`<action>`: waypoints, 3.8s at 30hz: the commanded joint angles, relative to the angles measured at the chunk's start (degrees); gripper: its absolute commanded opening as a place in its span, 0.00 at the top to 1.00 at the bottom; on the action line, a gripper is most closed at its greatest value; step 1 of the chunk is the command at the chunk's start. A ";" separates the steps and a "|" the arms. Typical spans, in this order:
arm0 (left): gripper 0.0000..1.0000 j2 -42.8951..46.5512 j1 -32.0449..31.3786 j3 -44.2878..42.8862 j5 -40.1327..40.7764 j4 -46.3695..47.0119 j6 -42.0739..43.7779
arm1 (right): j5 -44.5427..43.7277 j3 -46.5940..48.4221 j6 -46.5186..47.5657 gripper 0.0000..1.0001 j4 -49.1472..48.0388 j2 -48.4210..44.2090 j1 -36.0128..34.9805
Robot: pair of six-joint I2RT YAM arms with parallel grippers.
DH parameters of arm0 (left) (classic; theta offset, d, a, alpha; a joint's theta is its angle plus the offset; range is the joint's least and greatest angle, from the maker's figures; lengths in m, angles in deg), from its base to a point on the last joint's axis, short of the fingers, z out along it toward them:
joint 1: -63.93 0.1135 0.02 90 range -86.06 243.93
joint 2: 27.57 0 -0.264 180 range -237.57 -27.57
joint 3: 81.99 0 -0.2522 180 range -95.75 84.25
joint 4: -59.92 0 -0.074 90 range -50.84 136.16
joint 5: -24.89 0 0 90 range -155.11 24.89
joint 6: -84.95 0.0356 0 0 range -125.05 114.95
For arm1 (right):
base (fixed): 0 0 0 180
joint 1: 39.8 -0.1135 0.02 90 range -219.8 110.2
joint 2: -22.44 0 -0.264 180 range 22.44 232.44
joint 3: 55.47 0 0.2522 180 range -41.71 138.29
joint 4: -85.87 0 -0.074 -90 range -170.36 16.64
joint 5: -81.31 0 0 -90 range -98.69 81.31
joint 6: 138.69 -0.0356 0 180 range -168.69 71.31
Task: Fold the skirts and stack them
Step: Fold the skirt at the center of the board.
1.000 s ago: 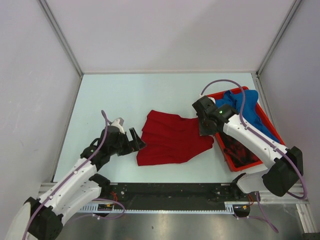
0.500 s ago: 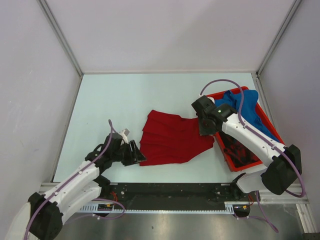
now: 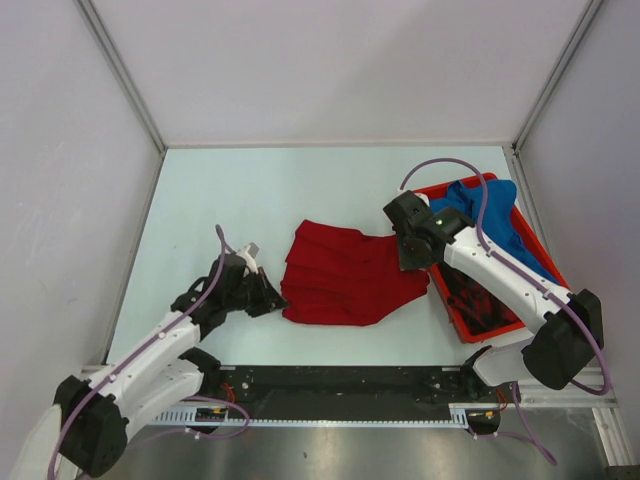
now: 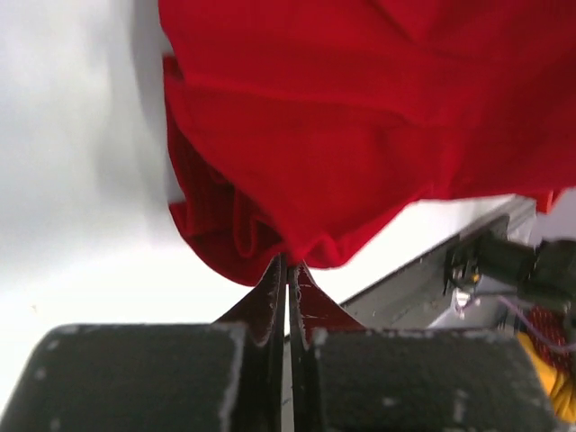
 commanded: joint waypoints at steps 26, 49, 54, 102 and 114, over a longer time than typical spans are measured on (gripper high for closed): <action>1.00 -35.67 -0.25 -17.64 12.90 4.19 1.70 | 4.36 14.86 -4.78 1.00 -3.00 10.07 -12.86; 0.97 -32.69 -0.16 -18.17 15.45 1.38 1.35 | 10.07 31.04 -6.36 0.91 -11.86 34.86 -17.17; 0.84 -30.23 -0.16 -17.20 15.27 1.55 1.35 | 14.90 28.05 -6.45 0.76 -16.70 35.22 -15.33; 0.00 -28.55 -19.32 -29.25 14.55 3.15 3.98 | 3.13 -9.04 -6.63 0.00 -25.23 -14.79 1.37; 0.00 -26.09 -18.18 -18.09 22.74 1.90 1.27 | 28.68 -10.80 6.38 0.00 -44.20 -1.27 1.73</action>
